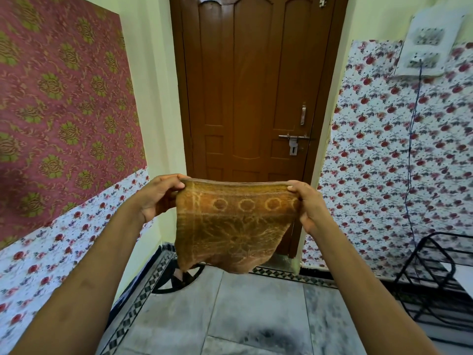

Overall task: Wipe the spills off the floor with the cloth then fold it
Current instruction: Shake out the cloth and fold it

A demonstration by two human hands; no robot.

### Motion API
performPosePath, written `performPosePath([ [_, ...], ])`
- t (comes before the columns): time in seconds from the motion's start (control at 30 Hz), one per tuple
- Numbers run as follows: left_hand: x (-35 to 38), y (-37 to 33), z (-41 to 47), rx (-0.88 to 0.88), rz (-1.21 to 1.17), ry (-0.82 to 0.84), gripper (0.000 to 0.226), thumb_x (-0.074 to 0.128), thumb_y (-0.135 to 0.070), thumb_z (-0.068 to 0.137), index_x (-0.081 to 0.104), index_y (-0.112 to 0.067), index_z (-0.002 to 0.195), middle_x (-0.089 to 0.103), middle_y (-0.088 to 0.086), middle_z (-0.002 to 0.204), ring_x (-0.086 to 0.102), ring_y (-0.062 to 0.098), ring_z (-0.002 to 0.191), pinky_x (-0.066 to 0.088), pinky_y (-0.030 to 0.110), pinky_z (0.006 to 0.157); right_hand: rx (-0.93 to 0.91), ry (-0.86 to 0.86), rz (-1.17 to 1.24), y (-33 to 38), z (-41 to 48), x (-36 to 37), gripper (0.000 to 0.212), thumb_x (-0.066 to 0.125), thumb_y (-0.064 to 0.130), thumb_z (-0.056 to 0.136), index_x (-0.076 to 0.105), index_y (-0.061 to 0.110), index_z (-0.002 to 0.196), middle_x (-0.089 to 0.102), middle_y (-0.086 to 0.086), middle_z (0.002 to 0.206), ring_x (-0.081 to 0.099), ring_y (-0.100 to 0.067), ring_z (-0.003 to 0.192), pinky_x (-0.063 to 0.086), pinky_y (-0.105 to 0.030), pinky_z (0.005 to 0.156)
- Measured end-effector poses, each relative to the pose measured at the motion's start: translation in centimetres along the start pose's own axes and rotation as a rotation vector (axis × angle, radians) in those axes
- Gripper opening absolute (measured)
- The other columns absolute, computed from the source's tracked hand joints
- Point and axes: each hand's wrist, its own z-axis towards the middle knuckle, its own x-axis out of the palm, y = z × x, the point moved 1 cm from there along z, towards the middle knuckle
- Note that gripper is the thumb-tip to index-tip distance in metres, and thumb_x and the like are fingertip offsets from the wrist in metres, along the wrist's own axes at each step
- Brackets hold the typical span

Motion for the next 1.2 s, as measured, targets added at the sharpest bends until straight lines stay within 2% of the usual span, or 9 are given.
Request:
performPosePath([
  [0.07, 0.8, 0.3, 0.9, -0.021, 0.113, -0.185, 0.018, 0.049, -0.002, 0.089, 0.067, -0.001, 0.09, 0.061, 0.014, 0.081, 0.06, 0.021, 0.07, 0.055, 0.02, 0.053, 0.016, -0.066, -0.084, -0.6, 0.4, 0.1, 0.012, 0.055, 0.007, 0.085, 0.064, 0.015, 0.082, 0.061, -0.005, 0.085, 0.056, -0.019, 0.083, 0.049, -0.033, 0.073],
  [0.2, 3.4, 2.5, 1.9, -0.027, 0.166, -0.345, 0.012, 0.059, -0.001, 0.086, 0.068, -0.006, 0.079, 0.068, 0.015, 0.084, 0.066, 0.031, 0.084, 0.059, 0.038, 0.075, 0.044, -0.166, -0.227, -3.2, 0.5, 0.9, 0.006, 0.063, 0.009, 0.085, 0.064, 0.011, 0.091, 0.064, -0.008, 0.085, 0.059, -0.016, 0.072, 0.052, -0.03, 0.067],
  [0.27, 4.8, 3.4, 1.5, -0.026, 0.167, -0.295, 0.015, 0.061, -0.001, 0.085, 0.071, -0.01, 0.081, 0.071, 0.014, 0.089, 0.067, 0.029, 0.088, 0.057, 0.04, 0.082, 0.059, -0.137, -0.249, -4.4, -0.3, 1.7, 0.01, 0.065, 0.01, 0.084, 0.062, 0.011, 0.094, 0.065, -0.007, 0.089, 0.062, -0.015, 0.076, 0.057, -0.029, 0.07],
  [0.43, 8.4, 5.1, 0.6, 0.028, 0.251, -0.133, 0.014, 0.065, -0.004, 0.084, 0.073, -0.016, 0.085, 0.072, 0.008, 0.091, 0.068, 0.024, 0.088, 0.057, 0.035, 0.081, 0.089, -0.011, -0.195, -6.3, -2.9, 4.4, 0.012, 0.069, 0.011, 0.082, 0.061, 0.013, 0.09, 0.068, -0.007, 0.088, 0.067, -0.016, 0.08, 0.058, -0.026, 0.068],
  [0.63, 9.5, 5.6, 0.3, 0.167, 0.467, -0.127, 0.014, 0.072, -0.011, 0.08, 0.074, -0.019, 0.09, 0.071, -0.003, 0.088, 0.066, 0.013, 0.088, 0.055, 0.028, 0.082, 0.122, -0.001, -0.042, -7.3, -4.1, 5.5, 0.004, 0.066, 0.008, 0.084, 0.063, 0.008, 0.086, 0.07, -0.017, 0.093, 0.069, -0.024, 0.085, 0.058, -0.022, 0.063],
  [0.8, 9.8, 5.3, -0.6, 0.325, 0.681, -0.112, 0.018, 0.071, -0.015, 0.081, 0.073, -0.02, 0.098, 0.068, -0.009, 0.089, 0.061, 0.005, 0.087, 0.047, 0.017, 0.078, 0.161, 0.011, -0.01, -7.1, -4.3, 5.4, 0.014, 0.058, 0.007, 0.089, 0.063, 0.005, 0.102, 0.069, -0.017, 0.096, 0.069, -0.024, 0.087, 0.059, -0.024, 0.067],
  [0.97, 10.0, 5.6, -1.1, 0.352, 0.819, -0.017, 0.035, 0.074, -0.028, 0.078, 0.065, -0.022, 0.111, 0.062, -0.008, 0.102, 0.057, 0.009, 0.098, 0.048, 0.023, 0.085, 0.217, 0.067, 0.128, -5.8, -4.6, 4.8, 0.022, 0.041, 0.005, 0.096, 0.053, 0.013, 0.112, 0.069, -0.013, 0.09, 0.068, -0.017, 0.072, 0.057, -0.022, 0.059],
  [1.1, 9.4, 5.8, -1.0, 0.284, 0.566, -0.14, 0.018, 0.064, -0.009, 0.086, 0.067, -0.023, 0.095, 0.066, -0.006, 0.095, 0.061, 0.01, 0.095, 0.048, 0.013, 0.071, 0.035, 0.09, -0.206, -6.2, -4.0, 3.8, 0.017, 0.044, 0.008, 0.092, 0.057, 0.019, 0.098, 0.066, -0.001, 0.08, 0.06, -0.011, 0.069, 0.047, -0.022, 0.059],
  [1.2, 8.6, 5.8, -0.9, 0.191, 0.448, -0.097, 0.019, 0.058, -0.007, 0.089, 0.067, -0.023, 0.092, 0.067, 0.0, 0.096, 0.061, 0.013, 0.095, 0.049, 0.017, 0.069, -0.275, 0.201, -0.649, -6.9, -2.7, 2.4, 0.016, 0.059, 0.02, 0.086, 0.055, 0.031, 0.096, 0.052, 0.006, 0.102, 0.049, -0.011, 0.095, 0.044, -0.026, 0.081],
])
